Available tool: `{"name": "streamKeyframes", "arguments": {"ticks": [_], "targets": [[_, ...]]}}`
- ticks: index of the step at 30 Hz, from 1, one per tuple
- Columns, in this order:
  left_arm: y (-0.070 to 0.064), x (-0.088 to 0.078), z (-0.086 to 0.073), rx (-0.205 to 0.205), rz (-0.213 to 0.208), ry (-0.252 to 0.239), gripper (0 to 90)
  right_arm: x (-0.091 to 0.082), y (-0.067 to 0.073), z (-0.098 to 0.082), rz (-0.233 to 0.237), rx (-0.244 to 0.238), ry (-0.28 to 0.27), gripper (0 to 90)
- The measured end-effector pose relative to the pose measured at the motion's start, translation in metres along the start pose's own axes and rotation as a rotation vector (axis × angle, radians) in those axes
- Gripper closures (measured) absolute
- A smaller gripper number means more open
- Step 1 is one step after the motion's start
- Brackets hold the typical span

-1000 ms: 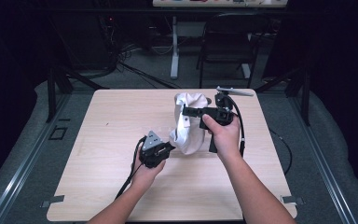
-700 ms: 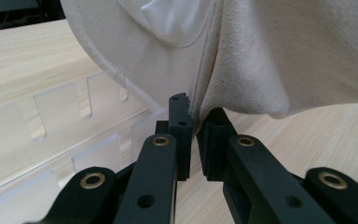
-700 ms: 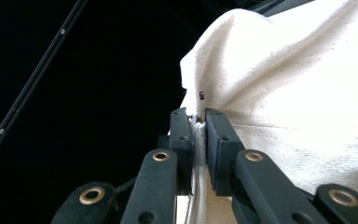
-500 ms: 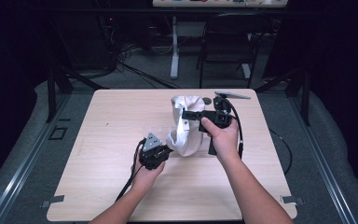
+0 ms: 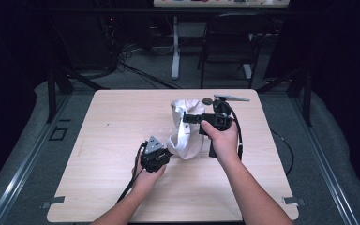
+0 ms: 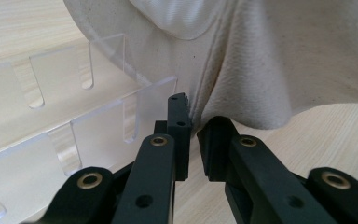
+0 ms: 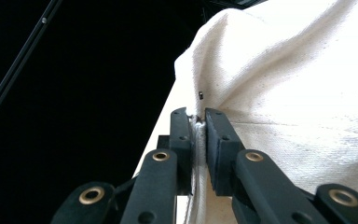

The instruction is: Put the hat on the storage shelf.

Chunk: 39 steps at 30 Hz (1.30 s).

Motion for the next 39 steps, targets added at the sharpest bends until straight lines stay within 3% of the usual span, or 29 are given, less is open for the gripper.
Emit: {"name": "streamKeyframes", "arguments": {"ticks": [9,27,29,39], "targets": [[-0.002,-0.003,0.001,0.005,0.007,-0.005,78.8,-0.003,-0.002,0.000,0.000,-0.002,-0.008,82.4],[-0.004,-0.012,0.002,0.034,0.014,-0.003,57.8,-0.007,-0.006,0.002,-0.014,0.008,-0.018,81.8],[-0.004,-0.017,0.001,0.030,-0.012,0.000,55.8,-0.008,-0.007,0.002,-0.016,0.009,-0.020,81.4],[0.000,-0.039,-0.001,0.051,-0.017,-0.012,51.0,-0.015,-0.009,0.002,-0.010,0.019,-0.032,74.4]]}}
Point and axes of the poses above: each handheld gripper's, and its own axes: x roughly forward along the jaws, z roughly out of its top, y roughly to its left, the point moved 8 cm from there along x, roughly forward along the jaws, and after that the axes turned 4 degrees about y, right-handed, at the moved point
